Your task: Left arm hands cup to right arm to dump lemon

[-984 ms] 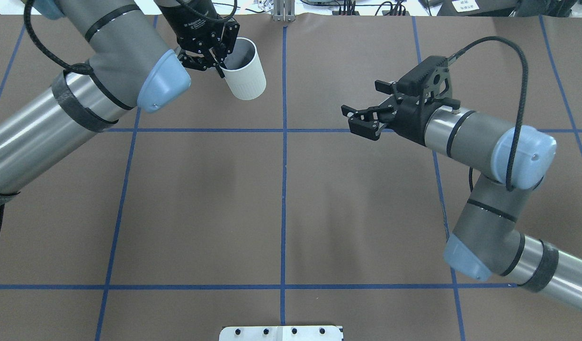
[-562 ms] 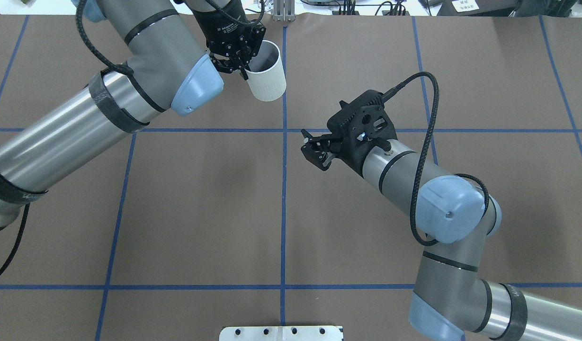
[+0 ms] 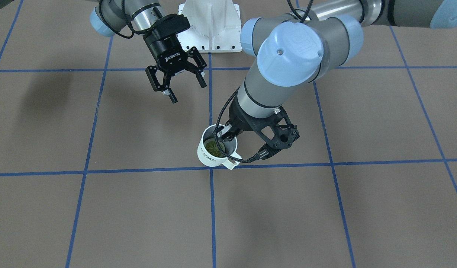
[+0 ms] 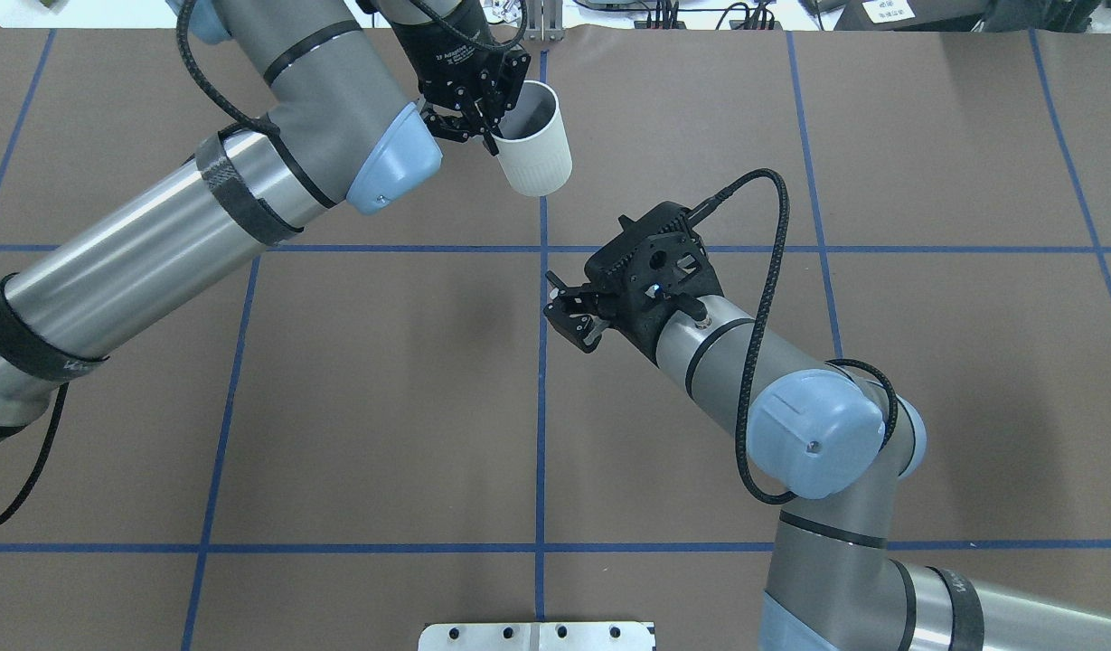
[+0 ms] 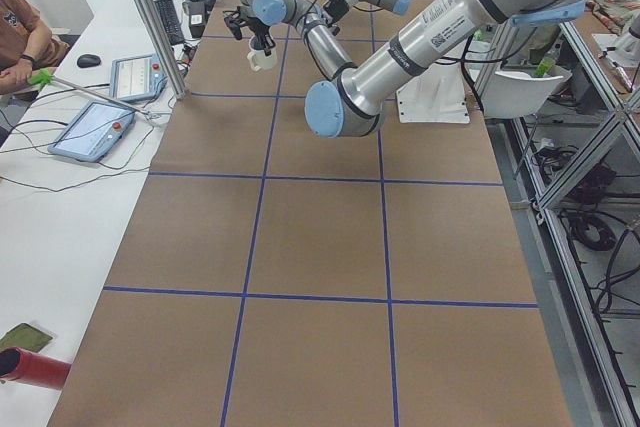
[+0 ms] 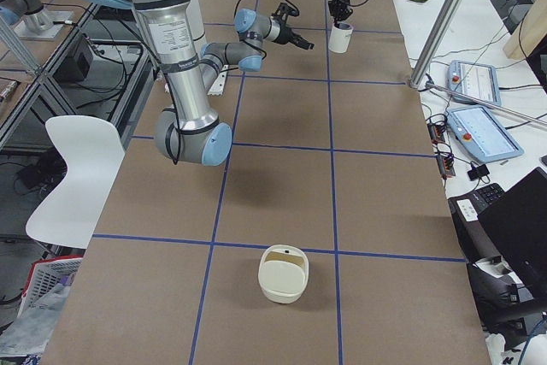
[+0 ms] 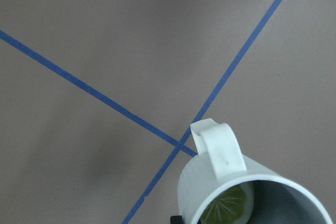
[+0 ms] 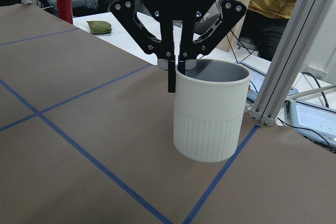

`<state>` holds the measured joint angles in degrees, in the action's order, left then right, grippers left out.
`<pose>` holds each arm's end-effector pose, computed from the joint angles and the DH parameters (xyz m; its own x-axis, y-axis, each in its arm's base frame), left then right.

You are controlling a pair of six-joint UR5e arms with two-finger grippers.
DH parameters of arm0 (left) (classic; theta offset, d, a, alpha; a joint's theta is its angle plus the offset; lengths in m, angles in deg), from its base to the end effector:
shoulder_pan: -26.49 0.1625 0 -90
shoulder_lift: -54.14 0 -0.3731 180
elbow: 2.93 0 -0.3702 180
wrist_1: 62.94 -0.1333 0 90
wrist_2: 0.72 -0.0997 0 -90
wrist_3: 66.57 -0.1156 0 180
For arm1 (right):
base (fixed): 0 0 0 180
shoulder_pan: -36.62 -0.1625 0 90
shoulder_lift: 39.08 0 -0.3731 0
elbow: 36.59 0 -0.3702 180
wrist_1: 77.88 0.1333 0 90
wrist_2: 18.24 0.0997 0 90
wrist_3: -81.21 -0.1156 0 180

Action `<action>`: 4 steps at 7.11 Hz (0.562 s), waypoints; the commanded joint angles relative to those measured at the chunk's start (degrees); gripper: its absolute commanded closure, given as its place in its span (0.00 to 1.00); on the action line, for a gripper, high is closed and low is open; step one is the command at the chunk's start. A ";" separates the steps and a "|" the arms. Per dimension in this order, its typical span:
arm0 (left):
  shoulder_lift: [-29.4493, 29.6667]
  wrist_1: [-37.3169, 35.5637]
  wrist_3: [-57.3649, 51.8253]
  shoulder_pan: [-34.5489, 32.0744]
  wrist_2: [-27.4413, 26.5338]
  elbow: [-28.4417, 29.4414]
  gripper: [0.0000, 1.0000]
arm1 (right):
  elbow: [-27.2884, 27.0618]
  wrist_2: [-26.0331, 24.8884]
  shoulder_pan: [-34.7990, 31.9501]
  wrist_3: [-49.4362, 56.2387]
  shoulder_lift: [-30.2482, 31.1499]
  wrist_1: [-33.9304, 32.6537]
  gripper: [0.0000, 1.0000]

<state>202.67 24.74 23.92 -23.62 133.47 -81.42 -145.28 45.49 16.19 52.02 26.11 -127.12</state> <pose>0.4083 -0.5707 0.0752 0.4538 -0.5525 -0.6991 0.2396 0.8313 -0.5015 -0.4400 -0.3607 0.1575 0.6792 -0.5824 0.4466 -0.2721 0.3653 0.8902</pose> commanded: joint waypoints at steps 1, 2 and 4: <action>-0.08 -0.31 -0.05 -0.33 4.57 -0.18 1.00 | 0.06 0.00 -0.05 0.01 0.02 0.28 0.01; -0.17 -0.40 -0.14 -0.34 5.81 -0.70 1.00 | 0.06 0.00 -0.13 -0.08 -0.06 0.29 0.01; -1.13 -0.58 -0.05 -0.25 8.09 -2.45 1.00 | 0.06 0.00 -0.66 -0.34 -0.06 0.46 0.01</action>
<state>202.12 24.28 23.85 -23.92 139.89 -82.95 -145.23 45.48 15.82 51.89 26.05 -126.76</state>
